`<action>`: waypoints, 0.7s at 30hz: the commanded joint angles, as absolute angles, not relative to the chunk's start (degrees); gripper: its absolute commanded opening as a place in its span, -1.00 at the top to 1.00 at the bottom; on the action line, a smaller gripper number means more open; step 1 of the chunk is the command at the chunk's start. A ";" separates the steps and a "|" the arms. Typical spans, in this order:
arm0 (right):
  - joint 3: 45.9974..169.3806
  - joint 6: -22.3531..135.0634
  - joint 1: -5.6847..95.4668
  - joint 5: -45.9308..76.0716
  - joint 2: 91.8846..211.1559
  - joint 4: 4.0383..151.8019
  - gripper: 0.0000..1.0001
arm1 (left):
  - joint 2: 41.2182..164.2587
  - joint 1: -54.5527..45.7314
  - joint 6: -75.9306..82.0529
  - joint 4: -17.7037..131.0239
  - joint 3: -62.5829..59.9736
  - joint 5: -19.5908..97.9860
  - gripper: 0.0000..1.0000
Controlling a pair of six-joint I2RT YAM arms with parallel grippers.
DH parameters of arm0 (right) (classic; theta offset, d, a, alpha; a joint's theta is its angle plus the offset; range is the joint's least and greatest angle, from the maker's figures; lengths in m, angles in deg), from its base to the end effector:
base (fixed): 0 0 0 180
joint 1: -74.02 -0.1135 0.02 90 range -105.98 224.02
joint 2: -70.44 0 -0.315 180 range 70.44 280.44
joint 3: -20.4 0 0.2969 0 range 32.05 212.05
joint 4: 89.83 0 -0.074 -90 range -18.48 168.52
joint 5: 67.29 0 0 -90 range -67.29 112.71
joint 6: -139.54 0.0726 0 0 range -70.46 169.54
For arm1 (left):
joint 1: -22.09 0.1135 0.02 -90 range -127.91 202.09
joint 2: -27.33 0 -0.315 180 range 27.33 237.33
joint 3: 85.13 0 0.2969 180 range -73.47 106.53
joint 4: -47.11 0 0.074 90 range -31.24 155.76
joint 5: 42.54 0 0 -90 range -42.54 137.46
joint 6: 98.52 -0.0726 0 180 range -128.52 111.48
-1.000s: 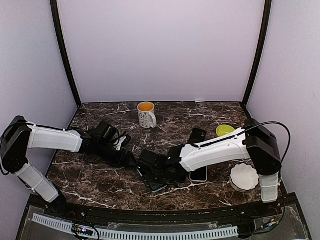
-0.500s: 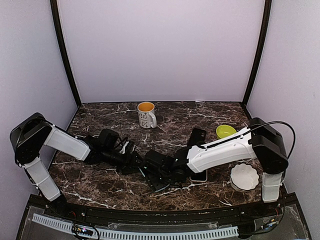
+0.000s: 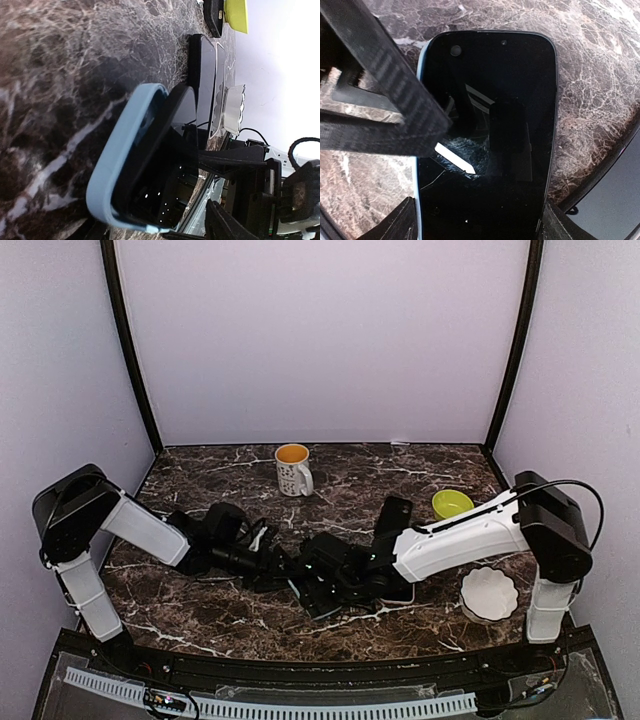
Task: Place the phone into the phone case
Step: Pick up the phone with the phone case at the center of the board, then pass from the right arm to the left
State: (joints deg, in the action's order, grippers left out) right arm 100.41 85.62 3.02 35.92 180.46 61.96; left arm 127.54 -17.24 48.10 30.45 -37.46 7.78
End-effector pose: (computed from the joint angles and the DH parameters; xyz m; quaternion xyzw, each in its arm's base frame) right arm 0.1658 0.4306 0.1380 -0.2566 0.9208 0.1530 0.2506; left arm 0.2504 -0.2651 0.1117 0.0267 0.8514 -0.5202 0.0620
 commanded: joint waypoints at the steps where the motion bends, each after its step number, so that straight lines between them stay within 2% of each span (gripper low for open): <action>1: 98.95 85.57 3.88 33.57 176.68 70.86 0.39 | 129.49 -18.14 47.38 27.08 -35.39 7.22 -0.27; 6: 99.89 85.10 3.93 33.73 178.01 68.87 0.39 | 130.30 -18.29 46.64 26.30 -33.32 8.07 -0.12; 18: 98.85 84.39 4.43 31.92 179.57 68.65 0.22 | 130.85 -18.34 43.57 27.54 -33.00 7.58 0.76; 21: 98.64 84.09 4.58 31.73 179.65 68.52 0.05 | 131.07 -18.26 42.08 28.90 -32.93 7.87 0.94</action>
